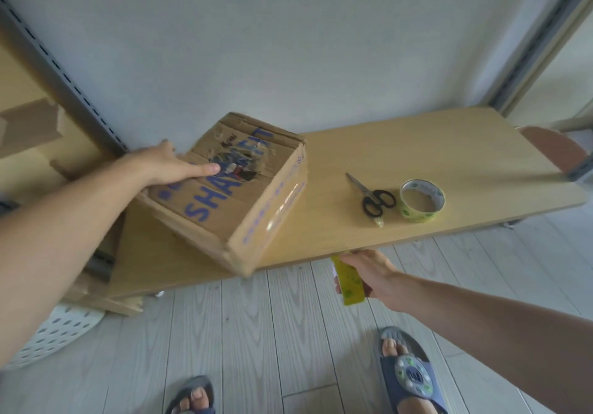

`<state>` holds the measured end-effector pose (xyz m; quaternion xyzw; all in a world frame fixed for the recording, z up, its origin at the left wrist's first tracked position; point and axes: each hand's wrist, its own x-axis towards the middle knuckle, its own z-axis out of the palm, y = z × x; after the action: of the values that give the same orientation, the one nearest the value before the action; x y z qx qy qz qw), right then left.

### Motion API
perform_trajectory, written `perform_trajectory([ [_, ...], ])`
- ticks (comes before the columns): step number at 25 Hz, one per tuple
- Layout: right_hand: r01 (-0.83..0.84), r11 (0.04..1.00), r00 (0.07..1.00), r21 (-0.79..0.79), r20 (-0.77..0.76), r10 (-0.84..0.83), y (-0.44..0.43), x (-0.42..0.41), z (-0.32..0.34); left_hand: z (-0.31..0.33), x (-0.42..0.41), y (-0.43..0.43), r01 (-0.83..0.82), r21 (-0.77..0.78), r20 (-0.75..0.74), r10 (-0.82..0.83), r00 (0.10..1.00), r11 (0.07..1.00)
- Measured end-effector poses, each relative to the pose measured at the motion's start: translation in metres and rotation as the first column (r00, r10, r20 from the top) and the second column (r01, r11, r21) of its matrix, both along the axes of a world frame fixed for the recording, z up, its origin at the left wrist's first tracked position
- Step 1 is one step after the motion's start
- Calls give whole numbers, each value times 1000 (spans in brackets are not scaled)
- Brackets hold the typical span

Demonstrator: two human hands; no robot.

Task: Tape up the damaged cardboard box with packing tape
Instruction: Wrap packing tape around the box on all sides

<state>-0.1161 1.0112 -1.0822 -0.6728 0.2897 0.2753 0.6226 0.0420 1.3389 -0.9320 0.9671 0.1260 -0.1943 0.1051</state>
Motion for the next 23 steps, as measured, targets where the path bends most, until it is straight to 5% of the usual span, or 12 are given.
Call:
perform_trajectory([
  [3,-31,997,1000,-71,-3,31,9,0,9,1,-29,-25,-2,-31,-118,-2,993,1000],
  [12,-31,970,999,-241,-19,28,13,1,20,-21,-53,-70,34,-95,129,-22,991,995],
  [16,5,925,1000,-379,-4,-7,24,2,24,-29,-58,-65,77,-187,122,-54,991,979],
  [18,22,913,1000,-408,25,-13,25,3,21,-25,-57,-65,231,15,254,-227,940,973],
  [19,31,906,999,-422,37,-17,23,3,20,-23,-57,-69,362,183,399,-405,823,914],
  [21,49,892,998,-449,56,-26,21,3,20,-12,-76,-82,637,383,649,-686,331,669],
  [22,58,891,998,-450,61,-35,21,3,20,-8,-94,-89,768,369,715,-688,126,524],
  [23,72,892,997,-446,67,-47,22,3,20,-10,-115,-94,883,304,735,-677,21,358],
])
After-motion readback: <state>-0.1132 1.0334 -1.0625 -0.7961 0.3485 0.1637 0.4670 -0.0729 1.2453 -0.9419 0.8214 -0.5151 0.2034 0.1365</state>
